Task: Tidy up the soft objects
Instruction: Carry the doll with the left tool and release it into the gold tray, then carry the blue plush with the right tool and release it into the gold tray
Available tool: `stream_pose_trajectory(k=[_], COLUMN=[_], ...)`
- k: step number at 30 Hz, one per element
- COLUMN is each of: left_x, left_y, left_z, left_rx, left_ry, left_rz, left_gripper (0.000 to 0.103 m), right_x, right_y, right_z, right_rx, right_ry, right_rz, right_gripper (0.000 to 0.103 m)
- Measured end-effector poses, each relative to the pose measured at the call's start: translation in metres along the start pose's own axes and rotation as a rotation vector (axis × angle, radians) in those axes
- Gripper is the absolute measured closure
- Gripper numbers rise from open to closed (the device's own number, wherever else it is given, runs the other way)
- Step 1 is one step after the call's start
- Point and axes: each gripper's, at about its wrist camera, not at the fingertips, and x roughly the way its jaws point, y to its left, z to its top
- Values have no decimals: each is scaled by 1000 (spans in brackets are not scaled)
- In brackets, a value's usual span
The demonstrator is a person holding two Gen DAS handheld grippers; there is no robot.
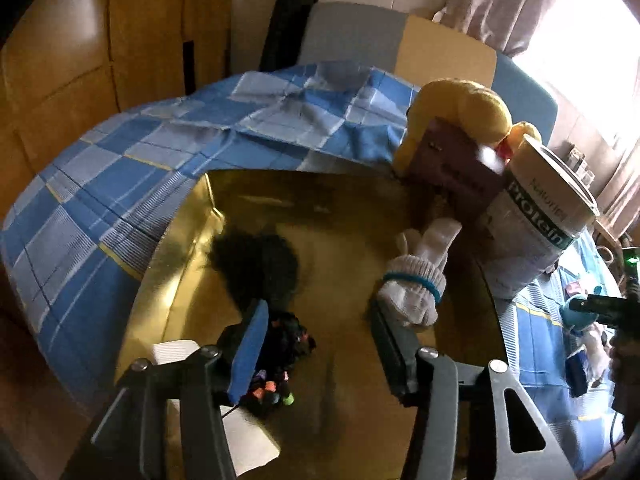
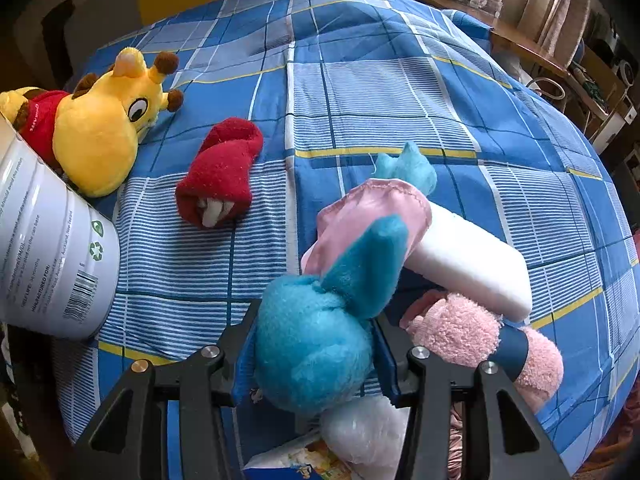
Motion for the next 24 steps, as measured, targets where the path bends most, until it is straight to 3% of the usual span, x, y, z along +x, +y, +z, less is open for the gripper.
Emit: stream_pose_trajectory(k=[11, 24], left_x=[-34, -44], left_y=[5, -1], left_z=[-7, -16], left_rx=[48, 73], left_ry=[-87, -88], left_rz=[-9, -44], left_gripper=[42, 41], right_x=[-2, -35], right_y=[3, 24], right_z=[-1, 21], right_rx=[-1, -31], right_ry=[-5, -83], right_rz=[-9, 1], right_gripper=[54, 54])
